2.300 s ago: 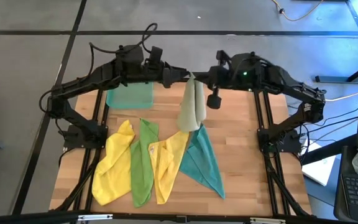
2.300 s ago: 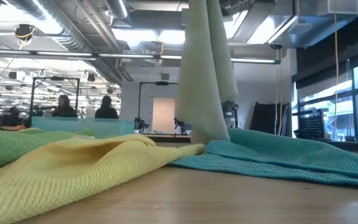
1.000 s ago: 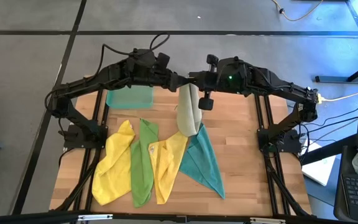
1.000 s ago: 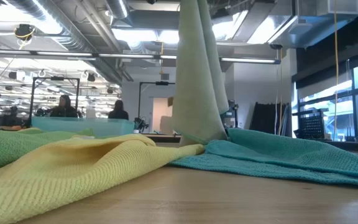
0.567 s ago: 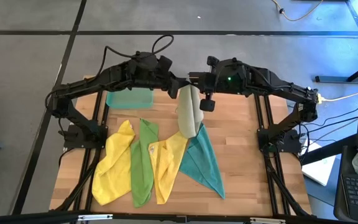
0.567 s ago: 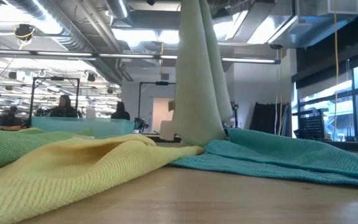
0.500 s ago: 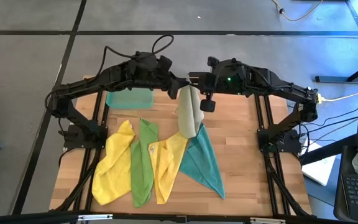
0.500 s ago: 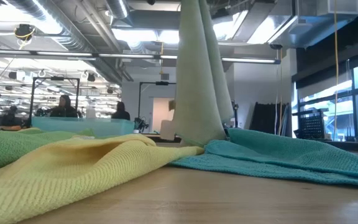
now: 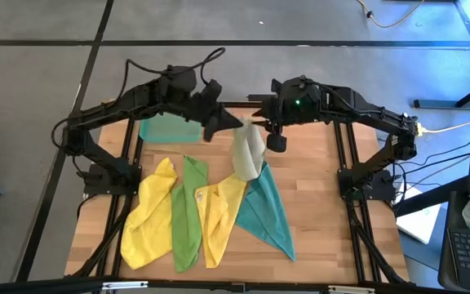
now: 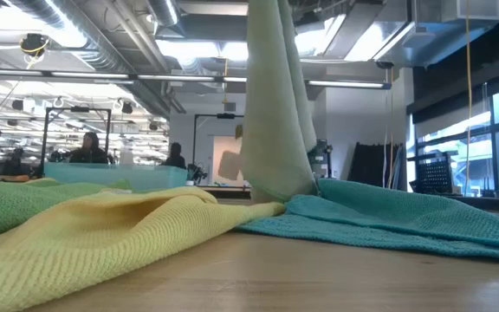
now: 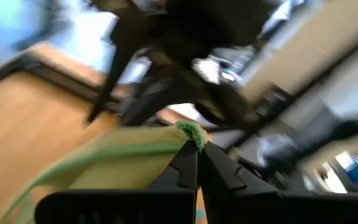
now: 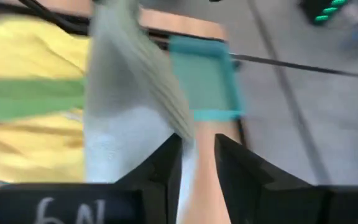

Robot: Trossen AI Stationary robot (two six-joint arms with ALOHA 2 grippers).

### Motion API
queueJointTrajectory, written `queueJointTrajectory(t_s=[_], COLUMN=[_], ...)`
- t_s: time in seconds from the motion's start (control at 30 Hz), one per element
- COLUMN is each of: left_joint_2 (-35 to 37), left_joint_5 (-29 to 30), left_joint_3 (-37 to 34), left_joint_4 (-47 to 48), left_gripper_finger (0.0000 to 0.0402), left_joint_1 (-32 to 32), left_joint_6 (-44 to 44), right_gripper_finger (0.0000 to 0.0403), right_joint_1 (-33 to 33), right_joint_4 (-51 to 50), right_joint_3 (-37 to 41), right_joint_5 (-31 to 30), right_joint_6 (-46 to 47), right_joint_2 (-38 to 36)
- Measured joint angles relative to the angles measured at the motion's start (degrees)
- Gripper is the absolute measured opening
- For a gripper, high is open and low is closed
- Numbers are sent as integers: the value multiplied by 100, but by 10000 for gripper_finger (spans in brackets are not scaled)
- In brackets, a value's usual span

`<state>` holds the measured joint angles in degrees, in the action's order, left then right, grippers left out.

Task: Fold microfiber towels
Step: Fold the light green microfiber cloth

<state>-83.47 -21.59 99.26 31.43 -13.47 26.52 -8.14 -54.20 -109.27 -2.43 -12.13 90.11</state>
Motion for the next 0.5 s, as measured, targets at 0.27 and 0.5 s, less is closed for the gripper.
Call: queueJointTrajectory(t_s=[0.27,0.5], left_joint_2=[440,726], left_joint_5=[-1226,-1669], left_joint_3=[2,5], left_joint_4=[86,181], left_gripper_finger=[0,0], left_joint_1=[38,39], left_joint_6=[-918,-752], right_gripper_finger=[137,162], right_joint_1=[-275,-273], right_joint_4=[770,1916], right_joint_3=[584,1535], right_joint_5=[2407,2814], right_joint_6=[605,1179], right_joint_2=[55,165])
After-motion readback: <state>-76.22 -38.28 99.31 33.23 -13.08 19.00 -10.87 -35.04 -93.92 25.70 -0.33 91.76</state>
